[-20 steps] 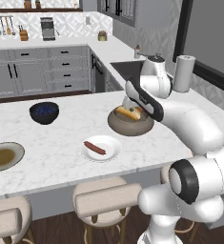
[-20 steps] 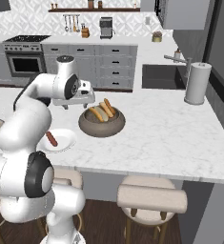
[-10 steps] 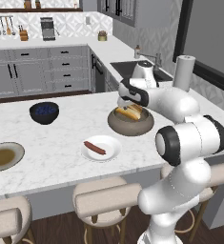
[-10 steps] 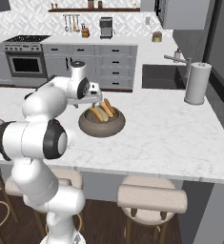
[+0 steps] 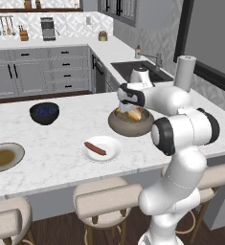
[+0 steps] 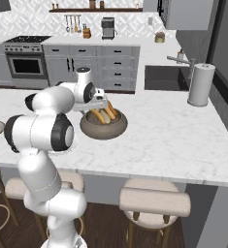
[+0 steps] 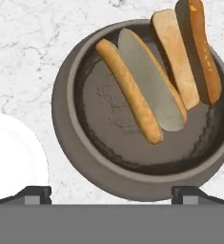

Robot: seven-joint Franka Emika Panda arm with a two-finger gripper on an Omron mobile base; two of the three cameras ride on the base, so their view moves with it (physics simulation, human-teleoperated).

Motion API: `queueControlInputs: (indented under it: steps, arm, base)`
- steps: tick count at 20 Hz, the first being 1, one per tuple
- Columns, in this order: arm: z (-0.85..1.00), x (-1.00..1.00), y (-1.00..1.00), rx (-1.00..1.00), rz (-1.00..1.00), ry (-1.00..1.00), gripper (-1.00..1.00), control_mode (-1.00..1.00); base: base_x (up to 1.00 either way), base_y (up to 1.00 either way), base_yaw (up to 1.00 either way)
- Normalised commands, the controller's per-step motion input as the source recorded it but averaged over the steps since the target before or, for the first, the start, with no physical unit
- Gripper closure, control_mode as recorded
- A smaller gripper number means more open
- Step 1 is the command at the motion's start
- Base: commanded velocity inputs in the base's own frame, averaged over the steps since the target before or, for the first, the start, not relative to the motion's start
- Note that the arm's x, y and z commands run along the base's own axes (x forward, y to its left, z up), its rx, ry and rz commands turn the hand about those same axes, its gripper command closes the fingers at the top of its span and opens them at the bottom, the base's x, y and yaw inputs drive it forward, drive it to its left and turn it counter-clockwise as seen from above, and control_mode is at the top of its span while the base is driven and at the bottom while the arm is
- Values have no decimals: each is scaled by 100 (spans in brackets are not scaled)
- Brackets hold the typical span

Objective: Place one bun and one sausage from the bowl on each plate.

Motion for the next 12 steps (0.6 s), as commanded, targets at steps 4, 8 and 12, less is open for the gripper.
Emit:
queueControlInputs:
  steps: [4, 8, 12]
  arm:
    - [-24, 10, -29, 0, 0, -3, -100, -100]
    - [-2, 5, -37, -1, 0, -4, -100, -100]
    - [-26, 13, -10, 0, 2, 0, -100, -100]
  base:
    - [0, 0, 0]
    - [0, 0, 0]
    - [0, 0, 0]
